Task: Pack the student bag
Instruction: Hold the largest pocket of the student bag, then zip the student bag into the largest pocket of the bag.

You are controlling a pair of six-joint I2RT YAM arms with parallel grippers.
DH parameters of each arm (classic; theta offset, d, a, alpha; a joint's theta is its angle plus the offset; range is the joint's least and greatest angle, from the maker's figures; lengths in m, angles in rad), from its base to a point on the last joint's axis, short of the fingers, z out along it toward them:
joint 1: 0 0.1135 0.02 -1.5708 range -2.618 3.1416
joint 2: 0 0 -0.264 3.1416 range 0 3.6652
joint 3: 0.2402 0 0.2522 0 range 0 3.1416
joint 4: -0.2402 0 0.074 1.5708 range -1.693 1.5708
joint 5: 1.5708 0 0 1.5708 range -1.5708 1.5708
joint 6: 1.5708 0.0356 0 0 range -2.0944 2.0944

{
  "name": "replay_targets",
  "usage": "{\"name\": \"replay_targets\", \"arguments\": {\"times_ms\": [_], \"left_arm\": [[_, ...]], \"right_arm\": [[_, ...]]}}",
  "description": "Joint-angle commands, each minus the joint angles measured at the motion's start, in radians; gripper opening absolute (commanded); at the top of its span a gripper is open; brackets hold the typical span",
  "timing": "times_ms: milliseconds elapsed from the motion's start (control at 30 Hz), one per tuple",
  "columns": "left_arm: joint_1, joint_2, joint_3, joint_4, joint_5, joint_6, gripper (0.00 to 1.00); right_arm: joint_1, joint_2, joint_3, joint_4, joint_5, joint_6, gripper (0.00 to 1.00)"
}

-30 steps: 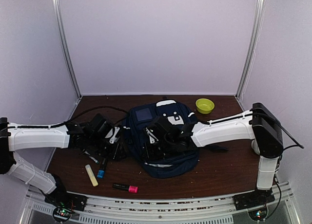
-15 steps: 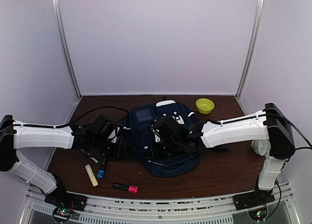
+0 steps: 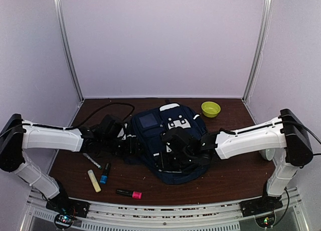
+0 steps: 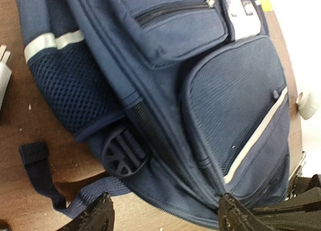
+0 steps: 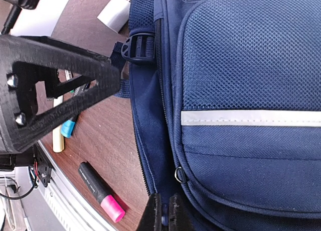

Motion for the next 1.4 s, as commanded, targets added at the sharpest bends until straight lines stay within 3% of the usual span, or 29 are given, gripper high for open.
{"name": "replay_targets", "arguments": {"times_ms": [0,133,500,533,633,667,1133,1367], "left_arm": [[0.004,0.062,0.037,0.053,0.034,-0.021,0.69],[0.004,0.159,0.063,0.055,0.063,-0.095,0.56],[-0.003,0.221,0.035,0.143,0.113,-0.173,0.5],[-0.004,0.23,0.033,0.168,0.119,-0.181,0.45],[-0.004,0.252,0.04,0.236,0.129,-0.176,0.03],[-0.004,0.255,0.05,0.235,0.126,-0.175,0.0],[0.005,0.162,0.076,0.082,0.012,-0.135,0.0],[0.036,0.081,0.066,-0.013,-0.053,-0.074,0.0]], "right_arm": [[0.006,-0.048,-0.012,0.019,0.04,0.012,0.0],[0.007,-0.051,-0.002,0.001,0.048,0.014,0.0],[0.008,-0.089,-0.031,-0.019,0.109,0.028,0.0],[0.01,-0.094,-0.036,-0.018,0.115,0.03,0.0],[0.013,-0.124,-0.059,-0.016,0.132,0.038,0.0],[0.016,-0.137,-0.068,-0.022,0.14,0.042,0.0],[0.059,-0.423,-0.278,-0.288,0.443,0.207,0.0],[0.057,-0.51,-0.322,-0.383,0.557,0.212,0.0]]}}
